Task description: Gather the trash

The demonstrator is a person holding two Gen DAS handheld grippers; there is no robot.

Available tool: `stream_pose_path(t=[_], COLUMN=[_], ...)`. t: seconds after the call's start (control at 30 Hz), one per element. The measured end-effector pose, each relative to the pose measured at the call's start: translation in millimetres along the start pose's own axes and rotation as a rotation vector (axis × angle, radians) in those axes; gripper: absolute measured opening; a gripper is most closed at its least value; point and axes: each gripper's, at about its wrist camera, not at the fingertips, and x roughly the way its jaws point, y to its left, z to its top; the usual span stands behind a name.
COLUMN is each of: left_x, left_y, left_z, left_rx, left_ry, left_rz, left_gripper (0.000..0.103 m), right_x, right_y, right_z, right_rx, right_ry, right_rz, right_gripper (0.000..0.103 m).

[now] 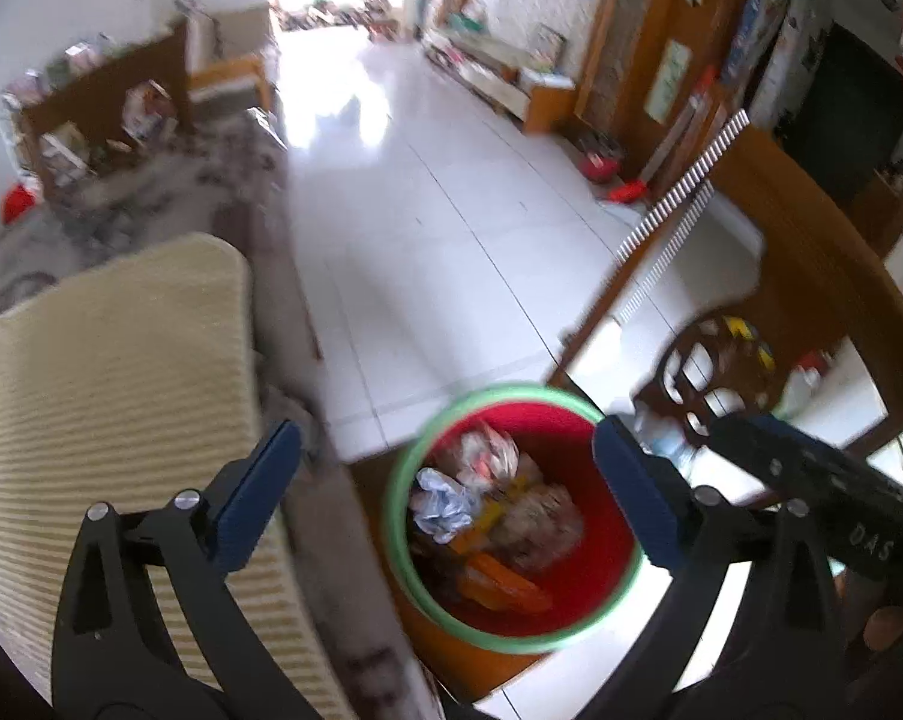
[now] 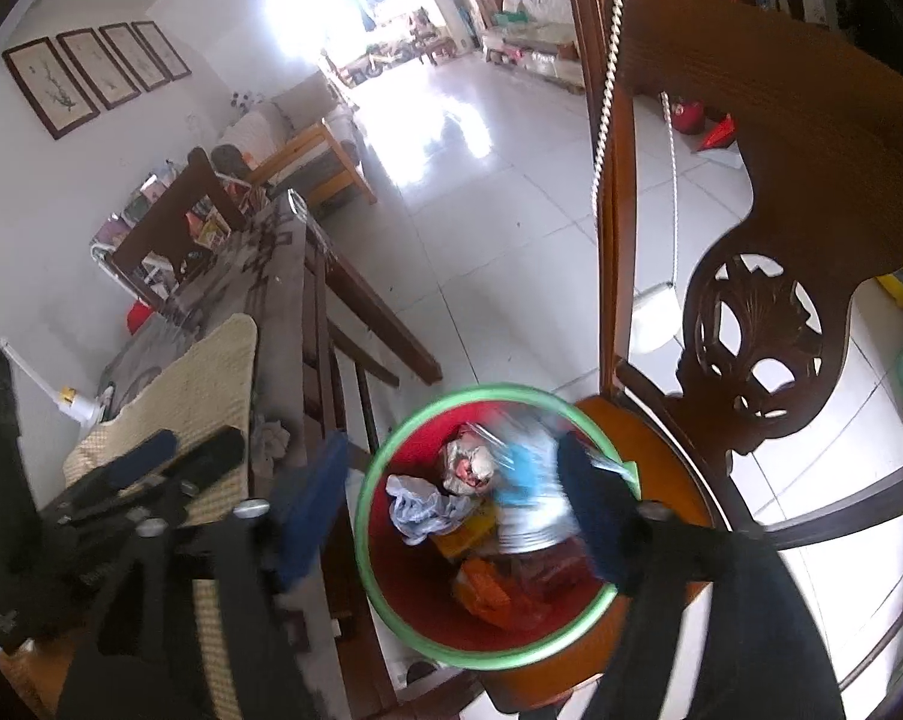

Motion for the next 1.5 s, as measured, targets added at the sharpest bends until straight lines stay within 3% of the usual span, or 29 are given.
stream_pose_path(t=[0.17,0.27,0.4,0.53,0.8,1.03,1.27,1.5], left_x=[-42,-73,-117,-148,-192,-216,-226,-229], left_y=[35,56,84,111,169,209,252,270], left_z=[17,24,29,32,27,5,0,-2], left_rx=[-0.076,-0.101,-0.116,-0.102,-0.078,-0.048,-0.098,-0.112], left_ry=[-0.149,-0.253,-0.408,-0.474,-0.529,-0.571,-0.545,-0.525], left_rz=[0.062,0.096,0.157,0.167,0.113,0.219,0.213,0.176], left_gripper=[0.098,0.098,0.098,0.098,0.098,0.098,0.098,0.098], right_x=[-20,-44,-83,-109,-131,-139,-126,-114], right_y=[35,67,115,156,233,298,330,347], right_z=[2,2,-5,-15,-35,-59,-68,-78], right_rx=[-0.066,-0.122,-0.198,-0.204,-0.180,-0.154,-0.122,-0.146], right_ry=[-0.110,-0.225,-0.432,-0.559,-0.625,-0.670,-0.631,-0.605], right_rz=[0.057,0.086,0.103,0.051,0.088,0.141,0.108,0.075], right_gripper=[0.087,0.095,0.096,0.096,0.096,0.096,0.096,0.096])
